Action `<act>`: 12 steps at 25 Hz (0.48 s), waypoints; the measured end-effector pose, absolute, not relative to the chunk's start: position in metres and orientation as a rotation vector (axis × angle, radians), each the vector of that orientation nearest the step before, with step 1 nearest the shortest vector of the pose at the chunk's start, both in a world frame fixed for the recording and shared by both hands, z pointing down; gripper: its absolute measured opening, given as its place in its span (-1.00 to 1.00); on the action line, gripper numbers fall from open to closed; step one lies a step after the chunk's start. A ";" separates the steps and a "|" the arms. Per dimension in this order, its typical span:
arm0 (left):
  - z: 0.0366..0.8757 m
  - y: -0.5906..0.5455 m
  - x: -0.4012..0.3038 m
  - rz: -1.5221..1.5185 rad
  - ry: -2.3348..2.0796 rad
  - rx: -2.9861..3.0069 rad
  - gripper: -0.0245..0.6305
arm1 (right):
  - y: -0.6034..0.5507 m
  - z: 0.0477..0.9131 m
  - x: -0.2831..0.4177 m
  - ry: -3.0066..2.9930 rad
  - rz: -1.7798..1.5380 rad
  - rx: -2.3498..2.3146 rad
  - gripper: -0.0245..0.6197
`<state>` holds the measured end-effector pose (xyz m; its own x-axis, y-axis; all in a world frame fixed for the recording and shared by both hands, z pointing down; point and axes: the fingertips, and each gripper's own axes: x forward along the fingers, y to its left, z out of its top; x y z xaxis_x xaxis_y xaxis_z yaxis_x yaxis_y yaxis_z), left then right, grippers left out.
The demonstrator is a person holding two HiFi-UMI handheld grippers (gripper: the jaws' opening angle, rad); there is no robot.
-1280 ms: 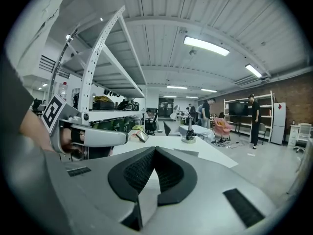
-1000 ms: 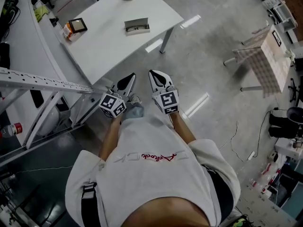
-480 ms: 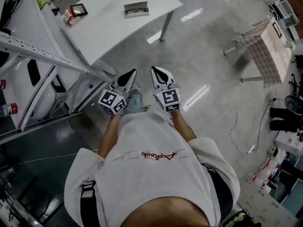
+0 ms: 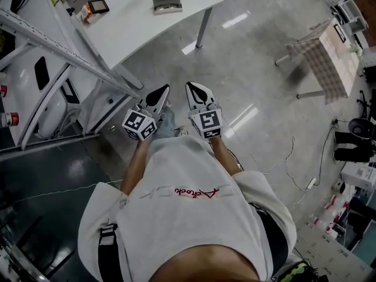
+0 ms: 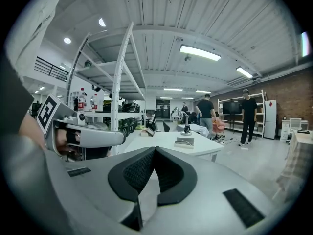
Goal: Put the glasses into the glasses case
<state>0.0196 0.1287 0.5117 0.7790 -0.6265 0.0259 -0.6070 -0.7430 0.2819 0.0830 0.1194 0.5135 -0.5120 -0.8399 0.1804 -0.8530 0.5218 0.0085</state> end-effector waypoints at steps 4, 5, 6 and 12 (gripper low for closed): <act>0.514 0.145 0.023 -0.116 -0.959 2.688 -0.94 | 0.134 0.514 0.079 -2.612 0.115 1.442 -0.93; 0.514 0.149 0.023 -0.120 -0.961 2.688 -0.94 | 0.136 0.514 0.078 -2.616 0.113 1.439 -0.93; 0.513 0.151 0.023 -0.122 -0.965 2.690 -0.94 | 0.138 0.513 0.078 -2.620 0.109 1.437 -0.93; 0.512 0.160 0.028 -0.127 -0.960 2.705 -0.94 | 0.142 0.507 0.084 -2.621 0.093 1.479 -0.93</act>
<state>0.0276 0.1603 0.5120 0.7769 -0.6296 0.0070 -0.6062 -0.7448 0.2789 0.0843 0.1422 0.5068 -0.5111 -0.8474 0.1439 -0.8554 0.5178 0.0106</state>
